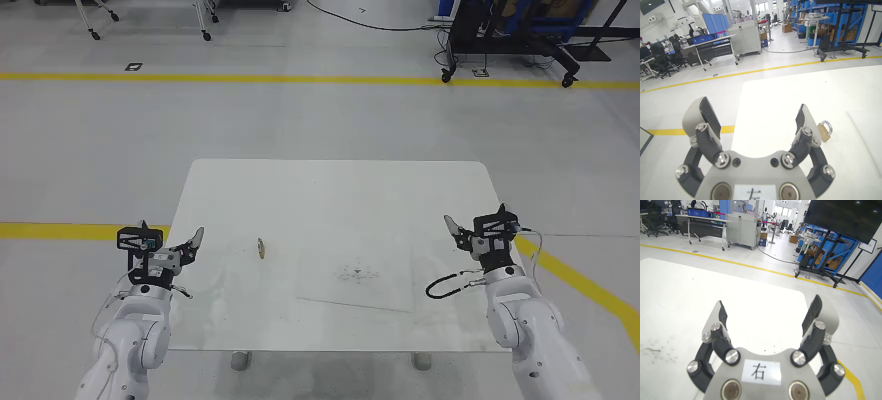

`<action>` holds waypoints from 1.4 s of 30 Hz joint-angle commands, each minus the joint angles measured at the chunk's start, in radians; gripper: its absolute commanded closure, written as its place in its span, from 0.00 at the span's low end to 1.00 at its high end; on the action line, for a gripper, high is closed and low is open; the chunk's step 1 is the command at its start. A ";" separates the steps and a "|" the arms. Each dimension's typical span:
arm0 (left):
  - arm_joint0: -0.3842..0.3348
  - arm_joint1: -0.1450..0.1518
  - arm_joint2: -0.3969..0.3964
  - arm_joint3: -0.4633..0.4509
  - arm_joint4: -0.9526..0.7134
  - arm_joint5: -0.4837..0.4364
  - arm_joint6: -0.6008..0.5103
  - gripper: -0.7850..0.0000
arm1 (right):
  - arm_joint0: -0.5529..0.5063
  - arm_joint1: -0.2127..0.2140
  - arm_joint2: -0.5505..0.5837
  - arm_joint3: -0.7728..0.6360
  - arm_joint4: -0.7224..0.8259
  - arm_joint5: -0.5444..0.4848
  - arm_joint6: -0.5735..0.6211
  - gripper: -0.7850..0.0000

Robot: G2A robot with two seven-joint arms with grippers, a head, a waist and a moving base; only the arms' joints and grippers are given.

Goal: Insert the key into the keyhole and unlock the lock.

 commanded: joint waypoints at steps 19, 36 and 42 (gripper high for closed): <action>0.000 0.000 0.000 0.000 0.000 0.000 0.000 0.00 | 0.162 -0.011 -0.184 0.142 0.006 -0.237 0.122 0.00; 0.000 0.000 0.000 0.000 0.000 0.000 0.000 0.00 | 0.440 -0.007 -0.366 0.561 -0.065 -0.928 -0.121 0.00; 0.000 0.000 0.000 0.000 0.000 0.000 0.000 0.00 | 0.482 -0.006 -0.425 0.617 -0.181 -0.956 -0.170 0.14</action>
